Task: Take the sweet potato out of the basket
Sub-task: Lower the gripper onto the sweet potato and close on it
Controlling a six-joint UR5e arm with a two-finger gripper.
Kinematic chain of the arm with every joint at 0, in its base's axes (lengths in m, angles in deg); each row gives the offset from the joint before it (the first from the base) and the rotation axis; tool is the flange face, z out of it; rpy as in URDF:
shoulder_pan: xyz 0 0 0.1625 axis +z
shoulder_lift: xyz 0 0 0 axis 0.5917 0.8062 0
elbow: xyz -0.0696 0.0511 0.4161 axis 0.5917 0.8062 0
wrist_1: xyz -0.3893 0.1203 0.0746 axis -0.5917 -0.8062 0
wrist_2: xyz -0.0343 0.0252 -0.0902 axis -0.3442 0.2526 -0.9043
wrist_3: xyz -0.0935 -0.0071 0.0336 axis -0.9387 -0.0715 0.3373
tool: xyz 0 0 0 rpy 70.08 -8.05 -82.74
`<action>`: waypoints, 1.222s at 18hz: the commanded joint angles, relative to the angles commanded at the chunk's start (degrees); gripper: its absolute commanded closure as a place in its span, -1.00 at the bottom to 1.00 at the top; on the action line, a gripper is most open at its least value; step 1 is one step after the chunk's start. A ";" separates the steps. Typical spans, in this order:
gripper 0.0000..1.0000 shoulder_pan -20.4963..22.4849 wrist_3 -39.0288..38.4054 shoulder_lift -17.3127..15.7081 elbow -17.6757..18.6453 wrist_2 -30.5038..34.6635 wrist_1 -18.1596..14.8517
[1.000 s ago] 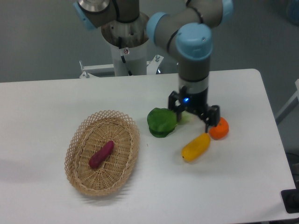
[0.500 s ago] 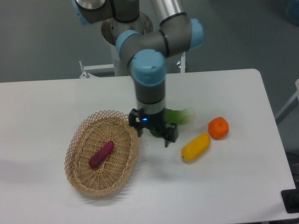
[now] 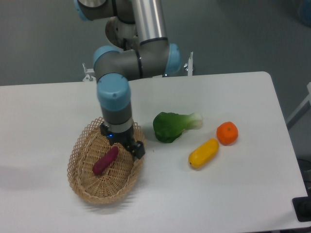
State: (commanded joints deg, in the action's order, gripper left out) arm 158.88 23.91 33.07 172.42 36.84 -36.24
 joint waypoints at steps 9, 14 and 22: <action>-1.00 -1.58 -0.17 2.03 0.53 0.26 0.09; -1.00 -1.67 -2.02 2.64 0.62 0.09 0.27; -0.11 -1.85 -2.37 3.96 -0.35 0.26 3.08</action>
State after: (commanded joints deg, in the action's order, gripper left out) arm 157.04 21.53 37.03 172.08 37.11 -33.16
